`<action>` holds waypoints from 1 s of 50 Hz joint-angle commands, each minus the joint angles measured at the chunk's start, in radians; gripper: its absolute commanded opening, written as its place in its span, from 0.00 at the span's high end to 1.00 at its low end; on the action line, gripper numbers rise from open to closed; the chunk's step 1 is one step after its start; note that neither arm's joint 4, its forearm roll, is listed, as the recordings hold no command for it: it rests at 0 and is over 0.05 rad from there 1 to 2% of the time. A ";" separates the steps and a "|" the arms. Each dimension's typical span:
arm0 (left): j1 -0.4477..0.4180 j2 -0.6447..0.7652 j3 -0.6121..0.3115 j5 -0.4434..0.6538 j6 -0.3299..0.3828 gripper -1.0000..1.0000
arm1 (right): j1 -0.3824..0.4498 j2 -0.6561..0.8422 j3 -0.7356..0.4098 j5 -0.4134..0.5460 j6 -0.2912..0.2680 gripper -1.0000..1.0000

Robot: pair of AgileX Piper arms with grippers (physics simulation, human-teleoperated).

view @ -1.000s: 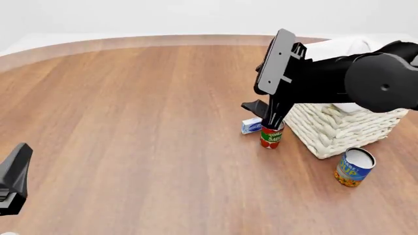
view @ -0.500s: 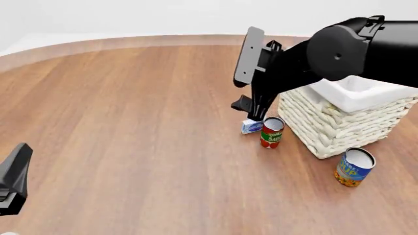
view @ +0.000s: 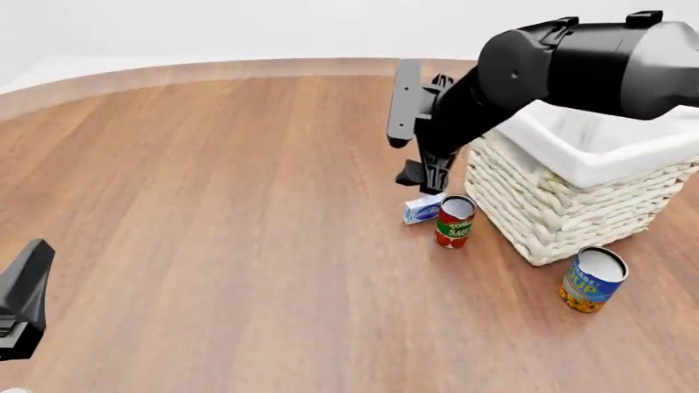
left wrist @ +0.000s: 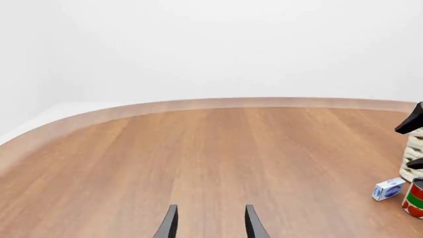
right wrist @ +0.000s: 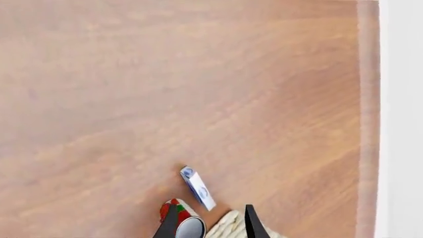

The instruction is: Pick up the alphabet soup and the cream cheese box, and put them in the basket.

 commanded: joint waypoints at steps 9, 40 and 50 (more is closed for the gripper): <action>0.000 0.000 0.000 0.000 0.000 0.00 | -0.040 0.101 -0.116 0.109 -0.071 0.00; 0.000 0.000 0.000 0.000 0.000 0.00 | -0.048 0.131 -0.148 0.130 -0.071 0.00; 0.000 0.007 -0.004 -0.002 0.000 0.00 | -0.042 0.152 -0.149 0.143 -0.083 0.00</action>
